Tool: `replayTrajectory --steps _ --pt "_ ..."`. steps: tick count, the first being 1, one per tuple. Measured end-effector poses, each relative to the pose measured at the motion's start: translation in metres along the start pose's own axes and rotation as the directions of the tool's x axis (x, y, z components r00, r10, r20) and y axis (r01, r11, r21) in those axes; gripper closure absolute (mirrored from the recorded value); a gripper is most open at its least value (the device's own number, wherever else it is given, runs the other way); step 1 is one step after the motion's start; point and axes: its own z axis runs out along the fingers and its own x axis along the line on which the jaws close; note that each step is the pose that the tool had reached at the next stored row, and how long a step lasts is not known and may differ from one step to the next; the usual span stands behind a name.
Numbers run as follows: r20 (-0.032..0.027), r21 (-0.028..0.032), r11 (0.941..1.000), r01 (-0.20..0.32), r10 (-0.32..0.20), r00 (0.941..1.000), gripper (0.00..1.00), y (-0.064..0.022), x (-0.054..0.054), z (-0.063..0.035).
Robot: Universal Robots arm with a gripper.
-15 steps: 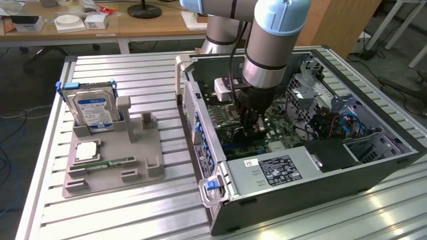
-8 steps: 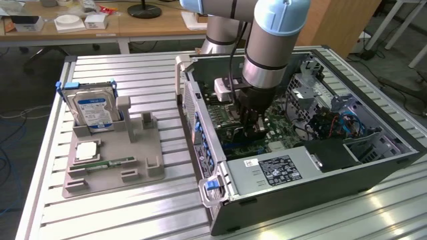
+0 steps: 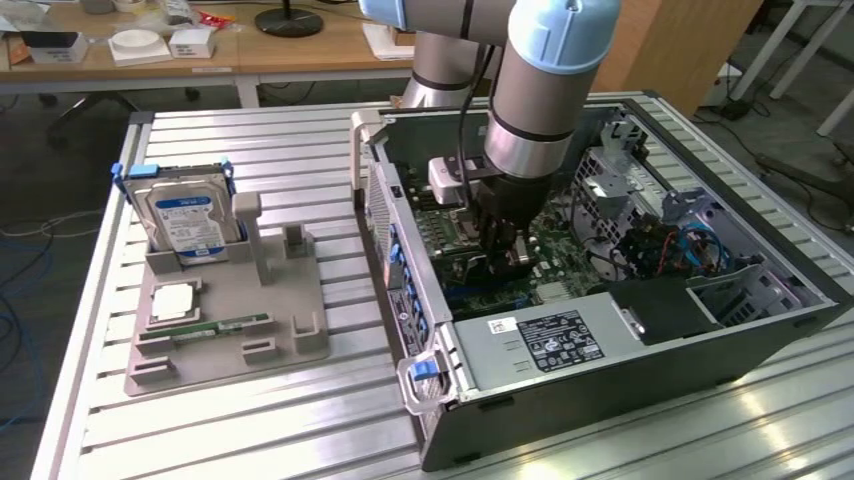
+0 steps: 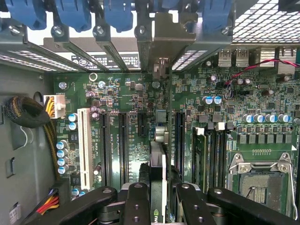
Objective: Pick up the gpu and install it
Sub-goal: 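Insert the gpu into the slot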
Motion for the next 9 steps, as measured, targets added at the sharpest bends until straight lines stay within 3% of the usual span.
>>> replayTrajectory --steps 9 --pt "0.0 0.0 1.0 0.0 0.0 1.0 0.74 0.0 0.0 0.0"
